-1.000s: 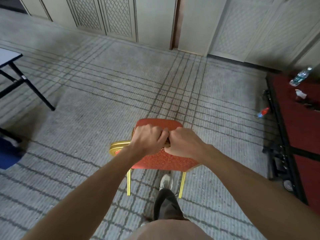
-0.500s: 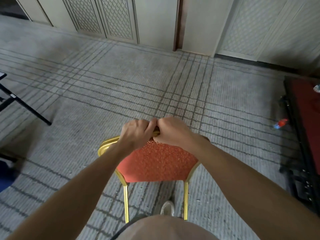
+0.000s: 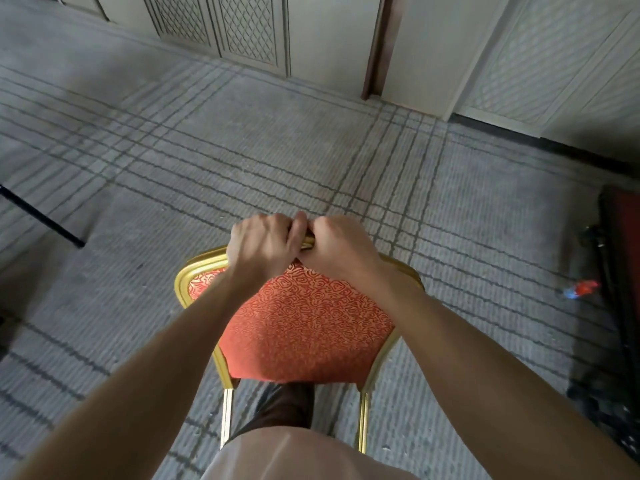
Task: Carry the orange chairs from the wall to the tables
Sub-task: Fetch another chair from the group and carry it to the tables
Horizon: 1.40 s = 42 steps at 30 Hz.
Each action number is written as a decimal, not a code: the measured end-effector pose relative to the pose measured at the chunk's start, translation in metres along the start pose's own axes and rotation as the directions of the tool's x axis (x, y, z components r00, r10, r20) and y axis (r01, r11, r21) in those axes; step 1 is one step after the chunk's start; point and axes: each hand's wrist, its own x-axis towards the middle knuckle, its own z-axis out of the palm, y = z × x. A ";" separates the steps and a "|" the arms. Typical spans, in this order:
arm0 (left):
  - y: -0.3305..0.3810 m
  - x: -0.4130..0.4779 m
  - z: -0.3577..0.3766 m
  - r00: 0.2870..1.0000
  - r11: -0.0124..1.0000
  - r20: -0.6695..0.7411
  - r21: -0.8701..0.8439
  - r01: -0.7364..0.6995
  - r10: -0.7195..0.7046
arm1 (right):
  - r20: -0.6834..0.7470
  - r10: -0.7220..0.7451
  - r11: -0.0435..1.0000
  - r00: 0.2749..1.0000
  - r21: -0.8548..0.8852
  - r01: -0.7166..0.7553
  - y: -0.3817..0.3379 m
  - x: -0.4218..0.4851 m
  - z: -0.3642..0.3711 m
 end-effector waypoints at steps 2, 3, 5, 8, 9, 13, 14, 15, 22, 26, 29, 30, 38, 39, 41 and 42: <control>-0.014 0.040 0.015 0.999 0.999 0.011 -0.008 0.045 -0.045 | -0.014 0.013 1.000 1.000 -0.013 -0.013 0.019 0.038 0.005; -0.018 0.056 0.019 0.998 0.998 0.013 -0.012 0.057 -0.056 | -0.008 0.029 0.999 1.000 -0.017 -0.029 0.027 0.052 0.006; -0.027 0.096 0.035 0.999 1.000 0.038 -0.009 0.029 -0.029 | 0.012 0.061 0.998 0.998 -0.022 -0.060 0.046 0.087 0.011; -0.046 0.160 0.058 0.996 0.998 0.075 -0.026 0.057 -0.055 | 0.068 0.092 0.995 0.993 -0.045 -0.089 0.076 0.148 0.018; -0.050 0.174 0.064 0.994 0.997 0.091 -0.047 0.057 -0.053 | 0.088 0.095 0.994 0.991 -0.052 -0.091 0.083 0.163 0.020; -0.079 0.234 0.074 0.994 0.997 0.093 -0.048 -0.060 0.065 | 0.178 0.082 0.995 0.981 -0.076 -0.070 0.102 0.233 0.022; -0.087 0.243 0.072 0.992 0.996 0.084 -0.037 -0.087 0.090 | 0.191 0.084 0.995 0.978 -0.069 -0.072 0.102 0.246 0.020; -0.095 0.251 0.069 0.991 0.994 0.082 -0.028 -0.101 0.103 | 0.207 0.080 0.996 0.975 -0.051 -0.071 0.102 0.259 0.019; -0.159 0.303 0.040 0.987 0.980 0.025 -0.114 0.162 -0.160 | 0.186 -0.145 0.987 0.972 -0.040 0.155 0.078 0.361 0.016; -0.180 0.319 0.037 0.976 0.975 -0.034 -0.058 0.215 -0.217 | 0.178 -0.275 0.950 0.945 -0.097 0.295 0.073 0.396 0.018; -0.190 0.332 0.047 0.966 0.965 -0.055 -0.089 0.247 -0.252 | 0.183 -0.329 0.926 0.926 -0.128 0.354 0.082 0.419 0.027; -0.193 0.338 0.052 0.963 0.961 -0.053 -0.093 0.260 -0.266 | 0.183 -0.349 0.918 0.919 -0.133 0.374 0.088 0.427 0.032; -0.229 0.434 0.108 0.927 0.924 0.032 -0.085 0.374 -0.373 | 0.357 -0.347 0.901 0.867 -0.132 0.414 0.148 0.533 0.066; -0.236 0.448 0.115 0.922 0.919 0.049 -0.082 0.386 -0.383 | 0.376 -0.354 0.902 0.856 -0.103 0.419 0.155 0.552 0.070; -0.256 0.480 0.127 0.904 0.903 0.048 -0.045 0.426 -0.424 | 0.418 -0.383 0.894 0.824 -0.057 0.444 0.167 0.594 0.079; -0.264 0.490 0.127 0.898 0.898 0.037 -0.029 0.439 -0.437 | 0.418 -0.405 0.885 0.813 -0.043 0.463 0.168 0.610 0.083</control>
